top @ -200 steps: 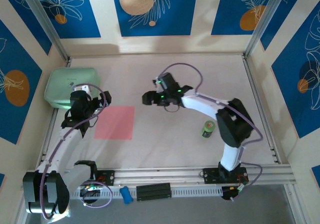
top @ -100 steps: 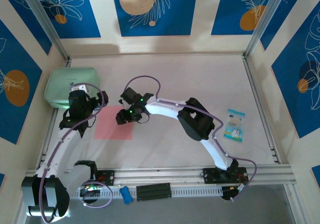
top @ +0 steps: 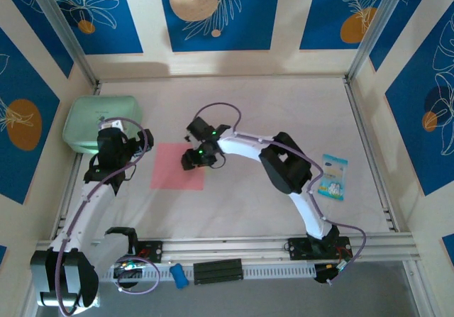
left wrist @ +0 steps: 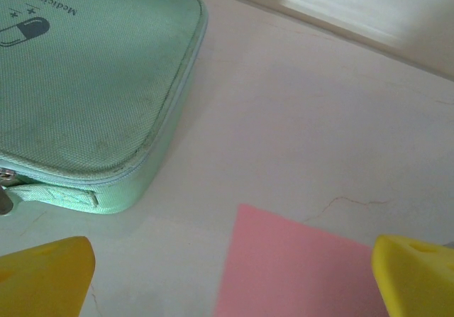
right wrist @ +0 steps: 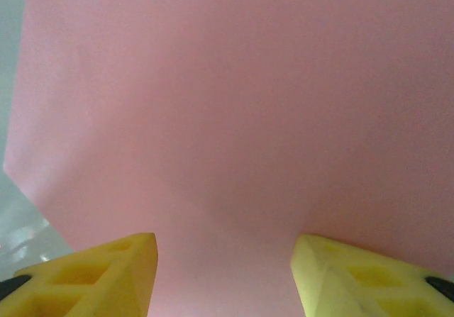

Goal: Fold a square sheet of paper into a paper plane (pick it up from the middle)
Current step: Move the square sheet of paper to the center of the table.

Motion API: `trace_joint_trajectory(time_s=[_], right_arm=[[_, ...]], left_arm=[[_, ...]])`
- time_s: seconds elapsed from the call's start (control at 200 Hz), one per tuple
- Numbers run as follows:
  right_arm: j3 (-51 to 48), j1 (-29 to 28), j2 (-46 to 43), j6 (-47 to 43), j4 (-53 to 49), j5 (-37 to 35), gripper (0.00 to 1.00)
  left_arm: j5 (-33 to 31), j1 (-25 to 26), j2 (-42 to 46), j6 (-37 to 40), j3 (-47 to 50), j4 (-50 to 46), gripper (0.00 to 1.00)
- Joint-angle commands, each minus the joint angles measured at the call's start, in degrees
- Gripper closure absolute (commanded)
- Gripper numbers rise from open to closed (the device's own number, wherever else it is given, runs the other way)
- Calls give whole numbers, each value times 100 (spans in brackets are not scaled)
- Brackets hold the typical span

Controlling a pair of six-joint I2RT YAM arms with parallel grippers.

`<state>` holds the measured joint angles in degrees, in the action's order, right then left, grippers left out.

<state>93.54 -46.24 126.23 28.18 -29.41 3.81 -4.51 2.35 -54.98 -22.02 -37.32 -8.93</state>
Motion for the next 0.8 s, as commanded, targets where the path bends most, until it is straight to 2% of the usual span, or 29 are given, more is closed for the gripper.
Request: trace_joint_trajectory(time_s=[0.0,0.19,0.345,0.54,0.67,0.795], right_arm=[[-811,584,-292,-340,-744,-485,44],[-1697,1329,-987,-628,-742,-590,44],[-1597,1525,-1230,-911,-887,-467,47],[-1555,1745,-2070,-252,-462,-241,44],[-1680,2050,-2386,144,-278,-381,39],[-1980,2496,-2732,302,-66,-526,29]], left_arm=[[192,-33,-93,51,-240,-144,1],[679,-33,-448,-21,-403,-245,1],[1386,-9,-953,-133,-706,-391,1],[1801,258,-1491,-275,-1137,-752,0],[1642,843,-1954,-320,-1530,-1106,1],[590,1772,-2554,-290,-2177,-1686,1]])
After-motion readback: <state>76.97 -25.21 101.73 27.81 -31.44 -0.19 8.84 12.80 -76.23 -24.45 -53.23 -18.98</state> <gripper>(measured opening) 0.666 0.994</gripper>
